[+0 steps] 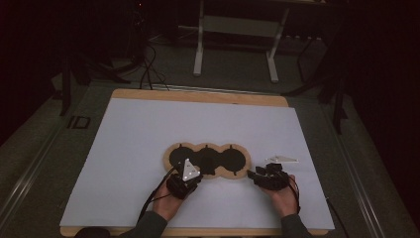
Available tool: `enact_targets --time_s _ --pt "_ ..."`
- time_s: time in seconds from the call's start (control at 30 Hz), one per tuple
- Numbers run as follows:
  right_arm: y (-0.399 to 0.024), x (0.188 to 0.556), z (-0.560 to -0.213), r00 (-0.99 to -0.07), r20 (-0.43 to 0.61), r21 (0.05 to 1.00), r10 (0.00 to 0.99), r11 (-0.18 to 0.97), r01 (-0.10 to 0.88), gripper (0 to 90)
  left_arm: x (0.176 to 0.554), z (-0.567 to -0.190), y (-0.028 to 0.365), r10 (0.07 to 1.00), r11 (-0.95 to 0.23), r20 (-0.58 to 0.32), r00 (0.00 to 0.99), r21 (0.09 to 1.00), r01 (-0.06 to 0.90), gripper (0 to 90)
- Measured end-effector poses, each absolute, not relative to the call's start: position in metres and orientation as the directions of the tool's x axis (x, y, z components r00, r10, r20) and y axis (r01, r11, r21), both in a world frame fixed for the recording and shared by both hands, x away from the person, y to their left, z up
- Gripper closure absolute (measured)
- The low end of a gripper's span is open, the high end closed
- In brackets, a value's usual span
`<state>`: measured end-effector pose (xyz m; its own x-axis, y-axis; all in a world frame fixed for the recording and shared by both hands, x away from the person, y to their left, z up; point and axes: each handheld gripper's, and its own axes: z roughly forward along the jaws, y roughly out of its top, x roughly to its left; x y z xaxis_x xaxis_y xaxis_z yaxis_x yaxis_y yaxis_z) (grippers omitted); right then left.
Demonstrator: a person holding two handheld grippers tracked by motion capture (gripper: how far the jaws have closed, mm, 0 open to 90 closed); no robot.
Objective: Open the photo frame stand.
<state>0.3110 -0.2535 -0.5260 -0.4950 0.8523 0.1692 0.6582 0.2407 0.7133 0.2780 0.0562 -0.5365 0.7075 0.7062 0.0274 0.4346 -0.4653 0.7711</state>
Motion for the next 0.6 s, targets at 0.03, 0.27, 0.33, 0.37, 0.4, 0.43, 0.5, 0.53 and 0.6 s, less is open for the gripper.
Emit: enact_targets --time_s 0.03,0.27,0.33,0.37,0.4,0.43,0.5,0.53,0.6 --pt "-0.254 0.311 -0.526 -0.494 0.171 0.713 0.853 0.239 0.659 54.9 0.278 -0.536 0.056 0.707 -0.464 0.027 0.707 0.772 0.435 89.7" --pt "-0.254 0.311 -0.526 -0.490 0.170 0.712 0.855 0.237 0.660 55.0 0.280 -0.532 0.056 0.708 -0.462 0.032 0.705 0.776 0.429 89.7" --pt "-0.255 0.311 -0.526 -0.490 0.169 0.713 0.855 0.238 0.660 54.9 0.281 -0.530 0.056 0.710 -0.458 0.030 0.704 0.779 0.429 89.6" --pt "-0.255 0.311 -0.526 -0.490 0.168 0.713 0.855 0.238 0.660 54.9 0.281 -0.529 0.056 0.711 -0.455 0.029 0.702 0.781 0.429 89.6" --pt "-0.255 0.311 -0.526 -0.489 0.169 0.713 0.856 0.236 0.660 54.9 0.282 -0.528 0.056 0.712 -0.453 0.028 0.701 0.782 0.428 89.6" --pt "-0.255 0.311 -0.526 -0.488 0.170 0.713 0.856 0.235 0.660 55.0 0.282 -0.527 0.056 0.713 -0.451 0.028 0.701 0.783 0.428 89.6" --pt "-0.255 0.311 -0.526 -0.488 0.169 0.713 0.856 0.236 0.661 55.0 0.284 -0.525 0.056 0.715 -0.445 0.027 0.699 0.788 0.425 89.6" --pt "-0.255 0.311 -0.526 -0.488 0.169 0.712 0.856 0.236 0.661 55.0 0.285 -0.523 0.056 0.716 -0.440 0.025 0.698 0.793 0.422 89.5" --pt "-0.255 0.311 -0.526 -0.488 0.169 0.712 0.857 0.236 0.661 54.9 0.287 -0.520 0.057 0.720 -0.427 0.021 0.693 0.801 0.420 89.3"
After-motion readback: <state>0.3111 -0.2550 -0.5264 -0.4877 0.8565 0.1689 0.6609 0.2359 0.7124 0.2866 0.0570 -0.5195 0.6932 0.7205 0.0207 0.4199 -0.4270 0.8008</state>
